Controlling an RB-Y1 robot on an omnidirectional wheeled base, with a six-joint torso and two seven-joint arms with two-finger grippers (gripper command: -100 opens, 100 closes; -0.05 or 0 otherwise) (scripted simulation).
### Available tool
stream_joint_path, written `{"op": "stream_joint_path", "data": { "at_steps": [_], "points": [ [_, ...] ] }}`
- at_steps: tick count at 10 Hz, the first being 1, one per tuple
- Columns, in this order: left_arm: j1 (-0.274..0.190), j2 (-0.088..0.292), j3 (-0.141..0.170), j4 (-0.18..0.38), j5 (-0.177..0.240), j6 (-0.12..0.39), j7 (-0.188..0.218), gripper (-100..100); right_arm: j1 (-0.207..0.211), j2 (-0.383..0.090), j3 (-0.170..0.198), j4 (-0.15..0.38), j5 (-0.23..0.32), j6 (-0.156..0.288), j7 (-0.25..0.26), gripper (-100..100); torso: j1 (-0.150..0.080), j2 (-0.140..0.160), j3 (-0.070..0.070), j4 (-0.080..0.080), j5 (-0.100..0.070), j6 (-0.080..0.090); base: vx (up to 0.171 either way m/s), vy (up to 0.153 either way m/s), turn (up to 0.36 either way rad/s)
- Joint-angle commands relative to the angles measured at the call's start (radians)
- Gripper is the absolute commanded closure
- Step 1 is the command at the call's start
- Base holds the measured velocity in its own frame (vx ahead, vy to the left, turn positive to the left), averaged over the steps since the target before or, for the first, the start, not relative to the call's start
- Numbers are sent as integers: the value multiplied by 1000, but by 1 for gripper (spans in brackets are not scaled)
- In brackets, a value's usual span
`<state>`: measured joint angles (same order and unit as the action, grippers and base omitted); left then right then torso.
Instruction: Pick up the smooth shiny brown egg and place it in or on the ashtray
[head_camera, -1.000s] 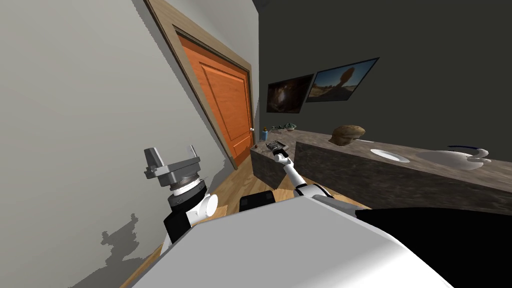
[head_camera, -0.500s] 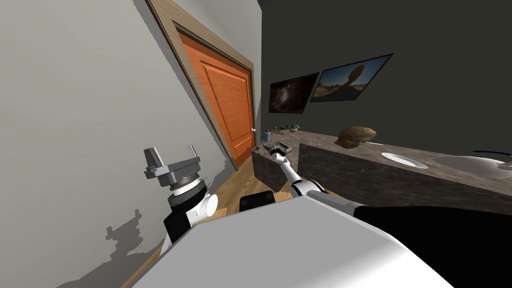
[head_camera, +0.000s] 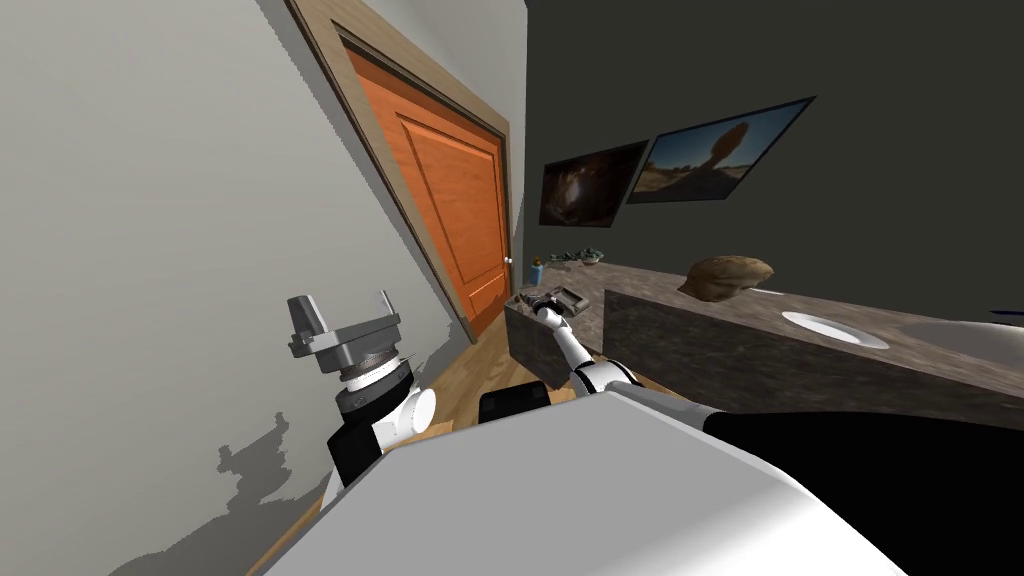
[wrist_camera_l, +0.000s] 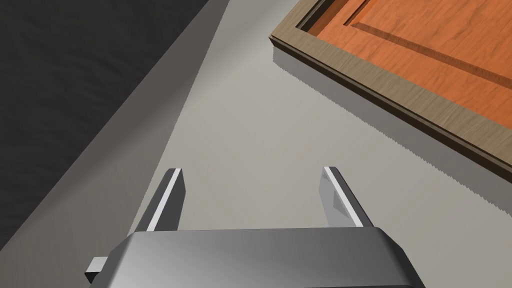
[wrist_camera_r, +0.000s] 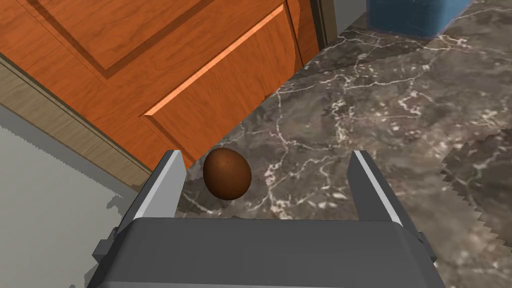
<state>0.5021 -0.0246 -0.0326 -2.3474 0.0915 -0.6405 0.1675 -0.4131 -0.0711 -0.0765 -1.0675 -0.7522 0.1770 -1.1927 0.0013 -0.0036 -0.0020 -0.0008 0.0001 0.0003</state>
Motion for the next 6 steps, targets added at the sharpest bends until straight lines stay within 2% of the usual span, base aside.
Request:
{"op": "stream_joint_path", "data": {
  "at_steps": [1, 4, 5, 6],
  "points": [
    [0, 0, 0, 0, 0, 0, 0, 0, -14, 26, -1, 33, -23, 6, -14, -100, 0, 0, 0, 0, 0, 0, 45, -1, 4],
    [0, 0, 0, 0, 0, 0, 0, 0, -15, 105, -13, 72, -48, 29, -34, -100, -2, -2, -1, 0, 0, 0, 85, -36, -6],
    [0, 0, 0, 0, 0, 0, 0, 0, -10, 118, -17, 80, -51, 31, -36, -100, -3, -2, -1, -1, -1, 0, 70, -38, -18],
    [0, 0, 0, 0, 0, 0, 0, 0, -16, 109, -26, 69, -35, 39, -37, -100, -3, -1, -1, 0, -1, 0, 30, -13, -1]
  ]
}}
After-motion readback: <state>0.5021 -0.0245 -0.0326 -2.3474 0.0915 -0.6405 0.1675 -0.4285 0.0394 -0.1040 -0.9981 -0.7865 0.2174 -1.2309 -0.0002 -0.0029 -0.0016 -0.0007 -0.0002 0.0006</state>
